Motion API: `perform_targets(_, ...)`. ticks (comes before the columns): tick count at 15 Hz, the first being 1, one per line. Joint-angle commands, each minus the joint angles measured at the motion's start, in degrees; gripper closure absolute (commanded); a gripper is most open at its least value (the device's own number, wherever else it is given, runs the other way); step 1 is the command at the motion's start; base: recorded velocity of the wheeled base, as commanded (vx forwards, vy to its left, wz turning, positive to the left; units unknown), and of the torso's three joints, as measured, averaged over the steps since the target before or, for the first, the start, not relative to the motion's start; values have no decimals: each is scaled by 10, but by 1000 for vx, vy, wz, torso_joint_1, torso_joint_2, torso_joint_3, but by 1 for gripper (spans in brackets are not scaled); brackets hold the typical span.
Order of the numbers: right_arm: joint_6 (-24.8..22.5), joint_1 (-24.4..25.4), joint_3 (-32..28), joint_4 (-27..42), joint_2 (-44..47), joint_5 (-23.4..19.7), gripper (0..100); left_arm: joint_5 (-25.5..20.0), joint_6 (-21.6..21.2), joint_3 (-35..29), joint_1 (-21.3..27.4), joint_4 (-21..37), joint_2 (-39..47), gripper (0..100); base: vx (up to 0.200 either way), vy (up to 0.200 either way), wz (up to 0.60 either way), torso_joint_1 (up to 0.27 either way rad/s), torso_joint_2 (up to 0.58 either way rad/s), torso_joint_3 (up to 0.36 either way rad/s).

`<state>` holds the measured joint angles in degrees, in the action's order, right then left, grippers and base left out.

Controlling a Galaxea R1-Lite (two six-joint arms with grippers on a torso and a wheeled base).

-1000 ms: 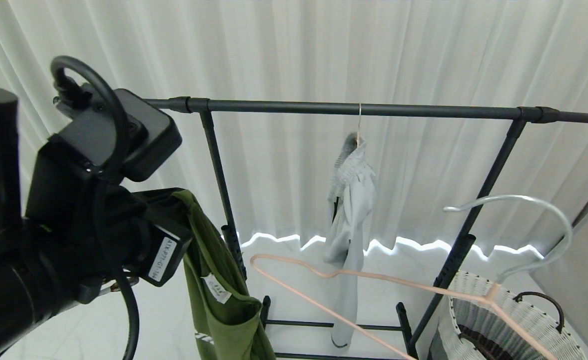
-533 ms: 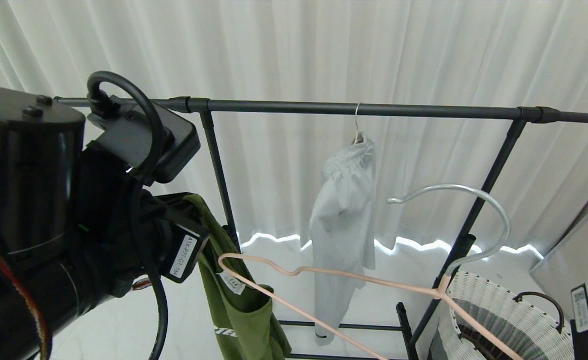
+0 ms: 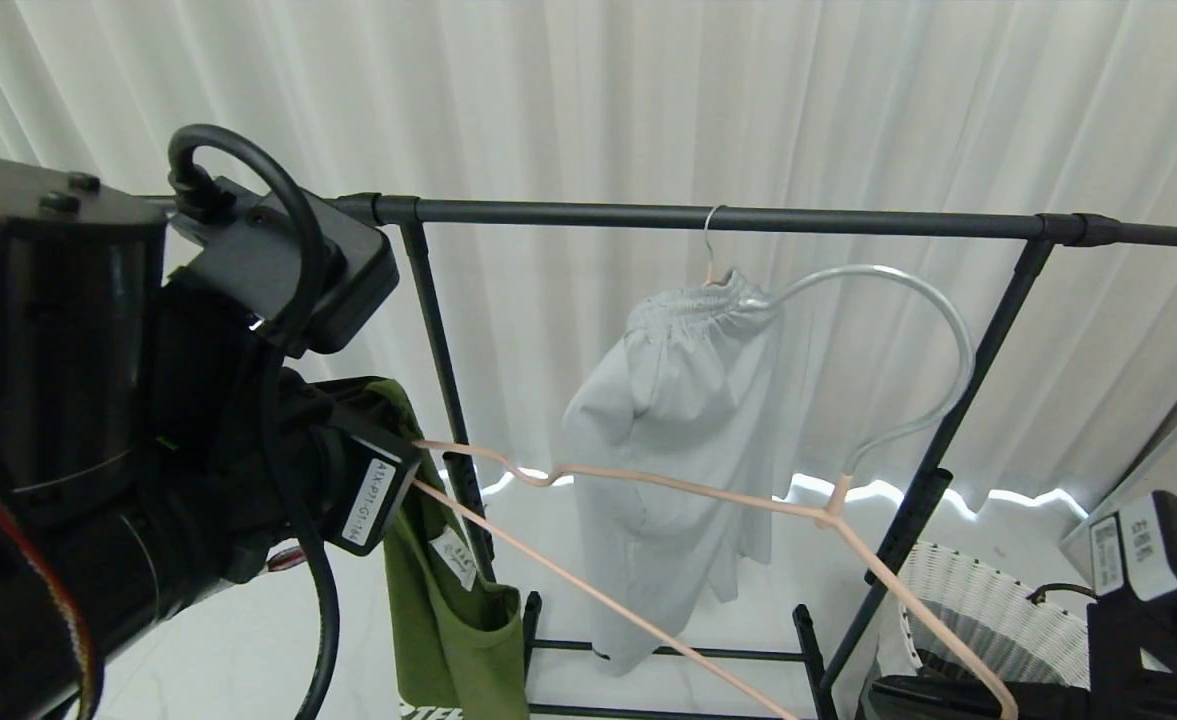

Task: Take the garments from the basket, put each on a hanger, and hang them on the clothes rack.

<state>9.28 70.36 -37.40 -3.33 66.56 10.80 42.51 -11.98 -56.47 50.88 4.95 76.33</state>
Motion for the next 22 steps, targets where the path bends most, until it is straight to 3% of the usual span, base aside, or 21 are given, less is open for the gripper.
perform_targets(1,10,1,-21,-2,24,0,100,0,2,-11,-1,0,0,100,0,0,0,0,0,0)
perform_targets(7,29,-24,-29,-27,67,19,100,4,7,-29,-28,0,-4,100,0,0,0,0,0,0)
perform_targets(14,63,-37,-57,-84,124,49,100,17,7,-29,-26,0,-4,100,0,0,0,0,0,0)
perform_targets(22,60,-38,-101,-116,197,49,100,15,21,-46,25,0,3,100,0,0,0,0,0,0)
